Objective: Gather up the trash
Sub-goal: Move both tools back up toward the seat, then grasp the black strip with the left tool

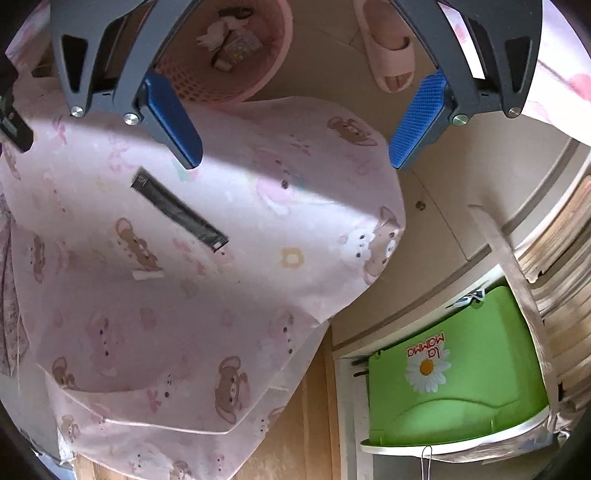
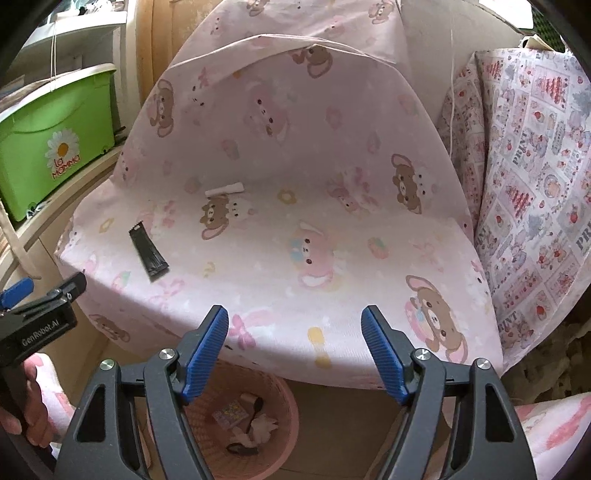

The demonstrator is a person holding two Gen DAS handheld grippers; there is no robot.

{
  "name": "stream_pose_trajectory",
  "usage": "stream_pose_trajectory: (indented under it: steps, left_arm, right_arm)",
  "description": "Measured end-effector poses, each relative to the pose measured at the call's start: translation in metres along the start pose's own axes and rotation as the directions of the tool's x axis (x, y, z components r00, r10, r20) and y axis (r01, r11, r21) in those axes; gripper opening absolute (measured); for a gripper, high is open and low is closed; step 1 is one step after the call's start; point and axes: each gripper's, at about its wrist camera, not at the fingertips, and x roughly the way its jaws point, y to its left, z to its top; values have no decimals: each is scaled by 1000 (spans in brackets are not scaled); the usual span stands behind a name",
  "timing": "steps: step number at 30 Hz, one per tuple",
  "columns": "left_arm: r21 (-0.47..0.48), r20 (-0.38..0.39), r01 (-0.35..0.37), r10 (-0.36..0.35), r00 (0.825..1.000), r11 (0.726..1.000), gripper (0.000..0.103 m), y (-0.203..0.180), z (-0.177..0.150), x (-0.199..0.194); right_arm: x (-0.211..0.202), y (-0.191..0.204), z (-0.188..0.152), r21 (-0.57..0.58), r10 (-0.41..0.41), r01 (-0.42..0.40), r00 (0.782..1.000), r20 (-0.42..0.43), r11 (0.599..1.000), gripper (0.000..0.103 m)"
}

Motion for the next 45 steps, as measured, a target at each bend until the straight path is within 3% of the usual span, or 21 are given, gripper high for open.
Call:
stream_pose_trajectory:
  steps: [3, 6, 8, 12, 20, 25, 29, 30, 32, 34, 35, 40, 45]
  left_arm:
    - [15, 1, 35, -35, 999, 999, 100, -9, 4, 2]
    - [90, -17, -11, 12, 1000, 996, 100, -28, 8, 8]
    - [127, -44, 11, -6, 999, 992, 100, -42, 14, 12]
    - [102, -64, 93, -87, 994, 990, 100, -58, 34, 17]
    - [75, -176, 105, -90, 980, 992, 93, -82, 50, 47]
    - [59, -241, 82, -65, 968, 995, 91, -89, 44, 68]
    - [63, -211, 83, -68, 975, 995, 87, -91, 42, 68]
    - [64, -204, 84, -69, 976, 994, 81, -91, 41, 67]
    - [64, -187, 84, -71, 980, 994, 61, -90, 40, 64]
    - [67, -185, 85, -72, 980, 994, 23, -87, 42, 62]
    - [66, -189, 87, -73, 979, 994, 18, -84, 44, 63]
    - [17, -222, 137, -130, 966, 990, 15, -71, 53, 66]
    - [54, -171, 188, -176, 969, 981, 15, -59, 59, 46]
  right_arm:
    - [0, 1, 0, -8, -15, 15, 1000, 2, 1000, 77]
    - [1, 1, 1, -19, -38, 38, 999, 8, 999, 77]
    - [3, 0, 3, -18, -47, 47, 999, 8, 999, 77]
    - [4, -7, 9, 9, -58, 58, 998, 15, 998, 77]
    - [13, -25, 18, 66, -78, 78, 997, -10, 995, 79]
    - [13, -27, 18, 77, -78, 79, 997, -19, 994, 79]
    - [12, -25, 17, 68, -84, 85, 996, -22, 994, 79]
    - [12, -25, 17, 66, -87, 88, 996, -22, 994, 79]
    - [13, -24, 16, 64, -90, 92, 996, -24, 994, 79]
    - [14, -25, 16, 64, -94, 96, 995, -27, 993, 79]
    - [14, -25, 16, 66, -95, 97, 995, -28, 993, 79]
    - [14, -25, 16, 62, -103, 104, 994, -29, 993, 79]
    - [12, -24, 16, 59, -99, 100, 995, -22, 993, 79]
